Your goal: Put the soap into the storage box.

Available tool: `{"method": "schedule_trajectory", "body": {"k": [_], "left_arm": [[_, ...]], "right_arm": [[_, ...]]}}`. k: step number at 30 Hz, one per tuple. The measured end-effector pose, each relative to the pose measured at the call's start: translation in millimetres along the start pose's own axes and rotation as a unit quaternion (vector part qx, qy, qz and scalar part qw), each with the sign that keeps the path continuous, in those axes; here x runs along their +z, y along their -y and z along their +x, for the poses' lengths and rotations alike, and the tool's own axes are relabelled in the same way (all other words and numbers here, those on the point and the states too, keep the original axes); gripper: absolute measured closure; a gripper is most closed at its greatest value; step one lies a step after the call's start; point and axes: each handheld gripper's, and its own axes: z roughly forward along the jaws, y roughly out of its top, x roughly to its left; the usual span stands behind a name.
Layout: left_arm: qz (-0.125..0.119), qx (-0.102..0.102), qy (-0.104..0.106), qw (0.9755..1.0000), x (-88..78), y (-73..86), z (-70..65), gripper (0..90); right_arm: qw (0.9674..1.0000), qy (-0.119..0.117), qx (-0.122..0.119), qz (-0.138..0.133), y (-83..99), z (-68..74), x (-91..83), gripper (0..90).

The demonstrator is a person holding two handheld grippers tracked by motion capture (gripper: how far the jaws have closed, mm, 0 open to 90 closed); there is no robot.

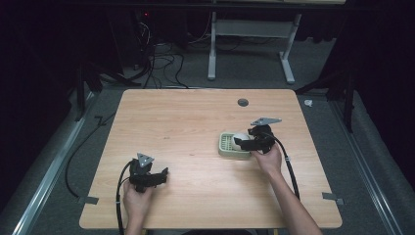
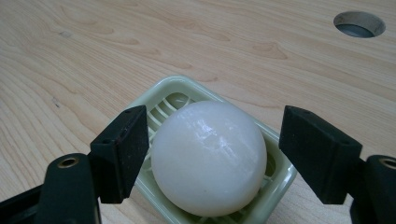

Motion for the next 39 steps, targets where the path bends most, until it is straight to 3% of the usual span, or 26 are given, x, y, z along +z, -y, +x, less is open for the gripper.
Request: {"method": "schedule_trajectory", "body": {"k": [39], "left_arm": [[0.000, 0.000, 0.000, 1.0000, 0.0, 0.0, 0.0, 16.4]], "right_arm": [[0.9989, -0.002, 0.022, -0.040, 0.3, -10.6, -42.3, 27.6]]}}
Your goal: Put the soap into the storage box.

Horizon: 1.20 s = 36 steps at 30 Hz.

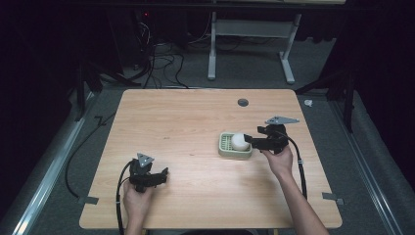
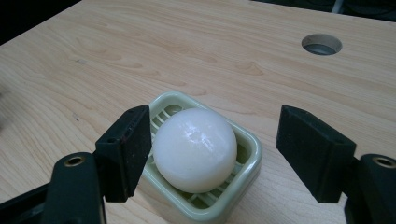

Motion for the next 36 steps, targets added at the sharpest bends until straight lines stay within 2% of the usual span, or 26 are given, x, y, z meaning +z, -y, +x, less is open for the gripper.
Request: {"method": "schedule_trajectory", "body": {"k": [17, 36], "left_arm": [[0.001, 0.000, 0.000, 1.0000, -0.1, 0.0, 0.0, 16.3], [0.001, 0.000, 0.000, 1.0000, -0.1, 0.0, 0.0, 16.3]], "right_arm": [[1.0000, -0.001, 0.000, -0.006, 7.5, -3.6, -13.1, 27.6], [0.9996, 0.014, 0.007, -0.023, 12.2, -11.0, -37.7, 27.9]]}}
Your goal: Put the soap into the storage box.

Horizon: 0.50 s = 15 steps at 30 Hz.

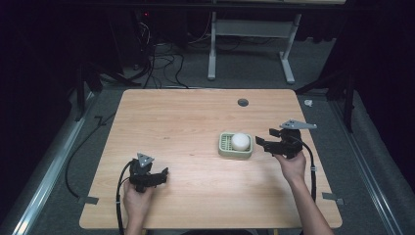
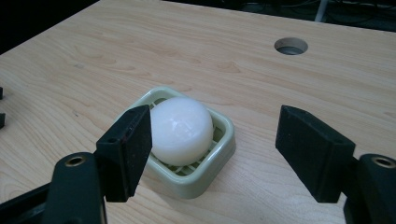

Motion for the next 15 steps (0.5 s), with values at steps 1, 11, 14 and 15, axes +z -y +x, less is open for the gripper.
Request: {"method": "schedule_trajectory", "body": {"k": [1, 11, 14, 15], "left_arm": [[0.000, 0.000, 0.000, 1.0000, 0.0, 0.0, 0.0, 16.3], [0.000, 0.000, 0.000, 1.0000, 0.0, 0.0, -0.1, 16.3], [0.000, 0.000, 0.000, 1.0000, 0.0, 0.0, -0.1, 16.3], [0.000, 0.000, 0.000, 1.0000, 0.0, 0.0, -0.1, 16.3]], "right_arm": [[1.0000, 0.001, 0.002, 0.000, 0.2, 0.0, -1.3, 27.9], [0.9999, 0.005, 0.005, -0.007, 3.6, -0.7, -11.4, 28.1], [0.9999, 0.006, 0.007, -0.009, 6.1, -1.6, -14.4, 28.1], [0.9999, 0.006, 0.007, -0.010, 6.7, -2.2, -15.6, 28.1]]}}
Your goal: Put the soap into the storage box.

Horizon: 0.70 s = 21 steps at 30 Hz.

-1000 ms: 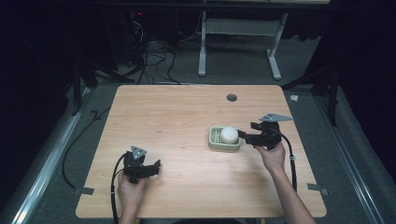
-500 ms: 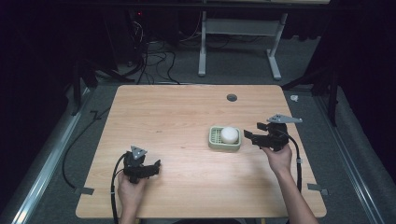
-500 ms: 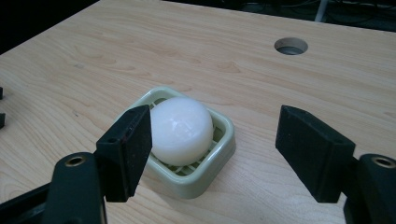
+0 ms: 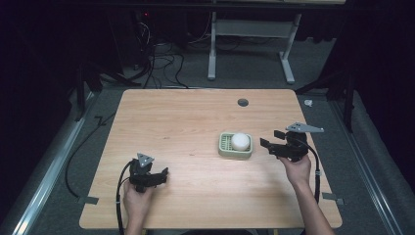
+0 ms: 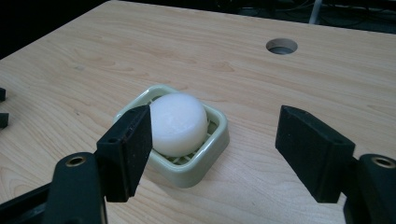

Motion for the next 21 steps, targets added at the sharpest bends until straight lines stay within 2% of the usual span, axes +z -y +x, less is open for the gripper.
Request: {"method": "schedule_trajectory", "body": {"k": [7, 21], "left_arm": [[0.000, 0.000, -0.001, 1.0000, 0.0, 0.0, -0.2, 16.2], [0.000, 0.000, -0.001, 1.0000, 0.1, 0.0, -0.2, 16.2]], "right_arm": [[0.9999, 0.006, 0.007, -0.008, 4.0, -1.4, -8.5, 28.5], [0.9997, 0.016, 0.006, -0.016, 9.6, -0.4, -18.7, 30.3]]}}
